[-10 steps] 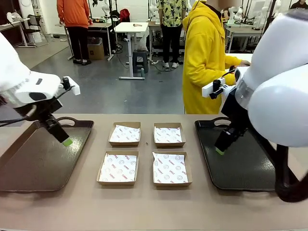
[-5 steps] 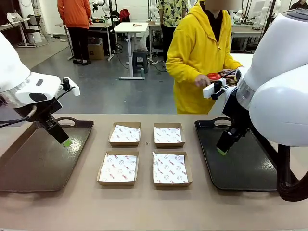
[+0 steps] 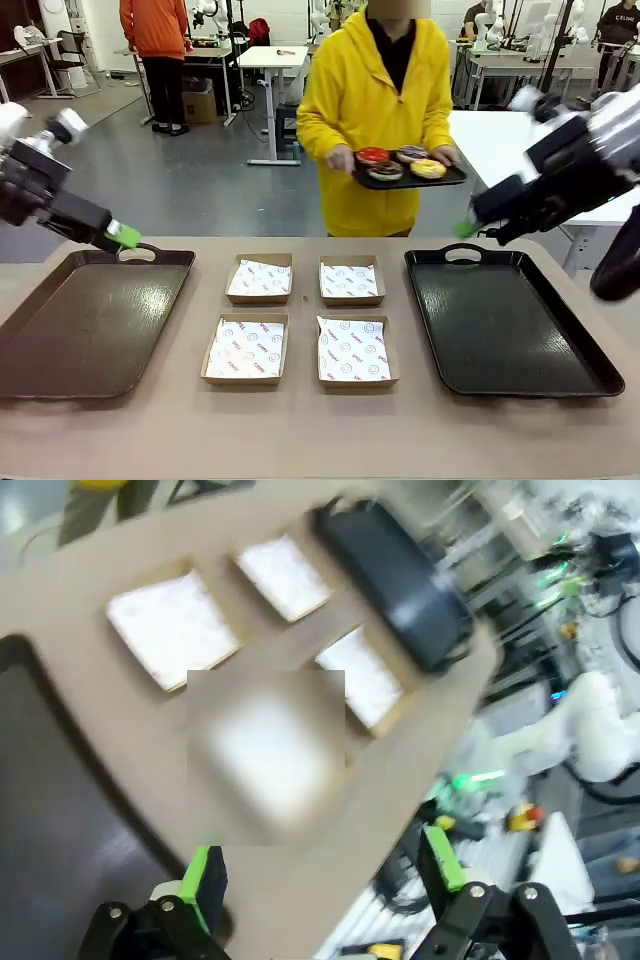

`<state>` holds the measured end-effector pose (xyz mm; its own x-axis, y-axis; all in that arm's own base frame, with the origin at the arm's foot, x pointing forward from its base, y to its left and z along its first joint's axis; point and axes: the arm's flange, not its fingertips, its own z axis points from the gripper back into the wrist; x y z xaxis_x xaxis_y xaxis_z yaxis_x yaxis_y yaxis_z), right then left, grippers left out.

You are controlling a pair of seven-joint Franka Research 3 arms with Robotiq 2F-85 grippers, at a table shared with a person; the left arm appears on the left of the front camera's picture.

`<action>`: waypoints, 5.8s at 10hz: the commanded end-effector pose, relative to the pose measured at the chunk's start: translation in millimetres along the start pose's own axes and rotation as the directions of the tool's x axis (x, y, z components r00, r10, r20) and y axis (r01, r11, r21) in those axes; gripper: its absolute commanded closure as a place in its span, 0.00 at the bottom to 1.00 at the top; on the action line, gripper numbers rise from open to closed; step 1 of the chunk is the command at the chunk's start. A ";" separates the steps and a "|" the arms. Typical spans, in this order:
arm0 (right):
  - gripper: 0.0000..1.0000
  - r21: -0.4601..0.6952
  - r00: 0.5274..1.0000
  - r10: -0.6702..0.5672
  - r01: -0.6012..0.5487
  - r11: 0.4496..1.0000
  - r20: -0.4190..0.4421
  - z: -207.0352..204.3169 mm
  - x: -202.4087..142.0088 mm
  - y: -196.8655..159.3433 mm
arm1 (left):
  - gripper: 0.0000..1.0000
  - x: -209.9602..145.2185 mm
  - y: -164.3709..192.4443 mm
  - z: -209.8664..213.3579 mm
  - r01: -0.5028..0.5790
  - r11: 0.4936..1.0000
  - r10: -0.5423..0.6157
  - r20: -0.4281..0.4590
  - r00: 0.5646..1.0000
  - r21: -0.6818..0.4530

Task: Individually package the donuts and arrange them on the tray.
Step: Pick up one Paper togo box.

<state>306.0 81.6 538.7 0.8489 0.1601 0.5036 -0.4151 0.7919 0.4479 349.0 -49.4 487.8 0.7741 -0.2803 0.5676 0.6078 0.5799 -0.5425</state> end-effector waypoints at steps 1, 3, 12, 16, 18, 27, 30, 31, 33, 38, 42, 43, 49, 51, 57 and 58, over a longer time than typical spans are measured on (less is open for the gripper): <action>0.00 0.293 0.948 -0.239 0.172 0.940 0.211 -12.6 -57.0 -32.3 | 0.00 -5.1 19.9 10.8 -0.203 0.909 0.287 0.195 0.938 -0.363; 0.00 0.383 0.921 -0.345 0.256 0.888 0.182 -3.8 -70.0 -62.7 | 0.00 -20.0 43.5 29.3 -0.282 0.816 0.426 0.195 0.883 -0.504; 0.00 0.574 0.934 -0.334 0.207 0.793 0.125 22.3 -149.0 -144.3 | 0.00 -78.1 119.2 68.1 -0.559 0.735 0.619 0.044 0.784 -0.385; 0.00 0.522 0.967 -0.252 0.193 0.831 0.044 25.5 -148.5 -131.5 | 0.00 -86.6 126.2 67.5 -0.556 0.737 0.623 0.066 0.780 -0.384; 0.00 0.596 0.937 -0.334 0.210 0.775 0.104 73.3 -107.1 -186.7 | 0.00 -86.6 126.2 67.5 -0.556 0.737 0.623 0.066 0.780 -0.384; 0.00 0.596 0.937 -0.334 0.210 0.775 0.104 73.3 -107.1 -186.7 | 0.00 -86.6 126.2 67.5 -0.556 0.737 0.623 0.066 0.780 -0.384; 0.00 0.596 0.937 -0.334 0.210 0.775 0.104 73.3 -107.1 -186.7 | 0.00 -86.6 126.2 67.5 -0.556 0.737 0.623 0.066 0.780 -0.384; 0.00 0.596 0.937 -0.334 0.210 0.775 0.104 73.3 -107.1 -186.7 | 0.00 -86.6 126.2 67.5 -0.556 0.737 0.623 0.066 0.780 -0.384; 0.00 0.596 0.937 -0.334 0.210 0.775 0.104 73.3 -107.1 -186.7 | 0.00 -86.6 126.2 67.5 -0.556 0.737 0.623 0.066 0.780 -0.384; 0.00 0.596 0.937 -0.334 0.210 0.775 0.104 73.3 -107.1 -186.7 | 0.00 -86.7 127.0 69.2 -0.557 0.738 0.623 0.068 0.779 -0.380; 0.00 0.596 0.937 -0.334 0.210 0.775 0.104 73.3 -107.1 -186.7 | 0.00 -8.2 51.0 42.7 -0.560 0.825 0.560 -0.020 0.828 -0.071; 0.00 0.596 0.937 -0.334 0.210 0.775 0.104 73.3 -107.1 -186.7 | 0.00 10.1 33.2 28.5 -0.539 0.842 0.540 -0.056 0.840 0.033; 0.00 0.596 0.937 -0.334 0.210 0.775 0.104 73.3 -107.1 -186.7 | 0.00 29.6 -14.0 -120.9 -0.337 0.795 0.498 -0.225 0.838 0.505; 0.00 0.596 0.937 -0.334 0.210 0.775 0.104 73.3 -107.1 -186.7 | 0.00 24.6 -11.2 -160.5 -0.295 0.762 0.490 -0.214 0.845 0.577; 0.00 0.596 0.937 -0.334 0.210 0.775 0.104 73.3 -107.1 -186.7 | 0.00 15.7 5.2 -237.8 -0.273 0.673 0.495 -0.145 0.857 0.687; 0.00 0.596 0.937 -0.334 0.210 0.775 0.104 73.3 -107.1 -186.7 | 0.00 15.0 0.0 -240.7 -0.277 0.678 0.490 -0.138 0.860 0.681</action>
<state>266.1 -125.4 455.5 0.9096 -0.1685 0.3799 -0.3149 0.3169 0.8946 403.4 -224.6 344.3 0.9898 -0.0833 0.1157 0.0969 0.9884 -0.1167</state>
